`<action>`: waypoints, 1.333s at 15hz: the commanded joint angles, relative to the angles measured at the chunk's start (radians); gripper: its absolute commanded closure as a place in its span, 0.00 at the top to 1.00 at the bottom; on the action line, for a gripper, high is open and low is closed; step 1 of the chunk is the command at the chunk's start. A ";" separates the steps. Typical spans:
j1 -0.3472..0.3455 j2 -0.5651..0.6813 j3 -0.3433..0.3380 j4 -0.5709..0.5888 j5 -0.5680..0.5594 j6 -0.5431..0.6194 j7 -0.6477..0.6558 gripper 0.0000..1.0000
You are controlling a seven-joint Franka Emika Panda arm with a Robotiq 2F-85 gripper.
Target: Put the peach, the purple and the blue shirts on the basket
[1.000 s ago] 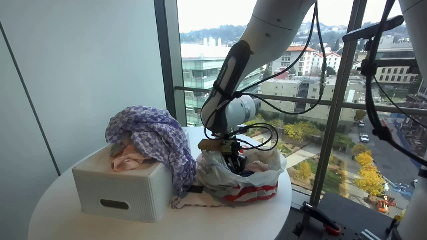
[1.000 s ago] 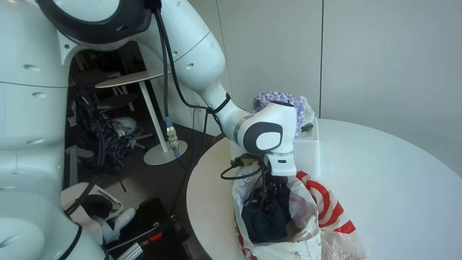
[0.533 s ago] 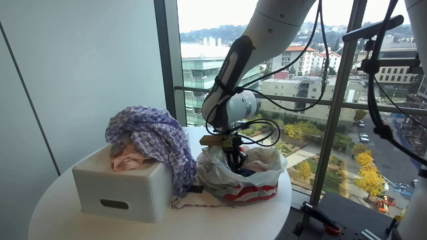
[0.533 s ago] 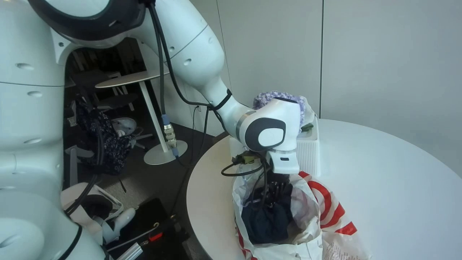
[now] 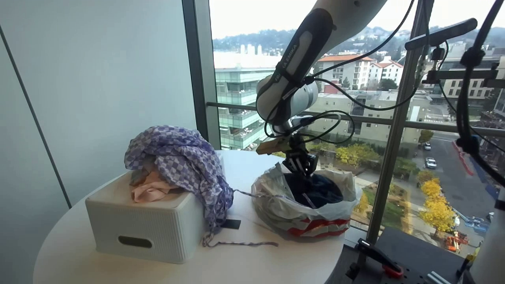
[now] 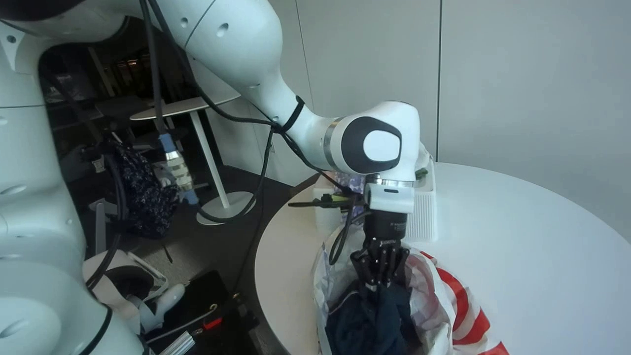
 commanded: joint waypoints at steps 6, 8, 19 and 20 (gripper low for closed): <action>-0.054 -0.383 0.083 -0.157 -0.163 -0.065 0.425 0.11; -0.083 -0.496 0.119 -0.212 -0.175 -0.053 0.482 0.11; -0.222 -0.735 0.335 -0.209 -0.285 0.119 0.642 0.11; -0.230 -0.734 0.355 -0.196 -0.304 0.147 0.664 0.11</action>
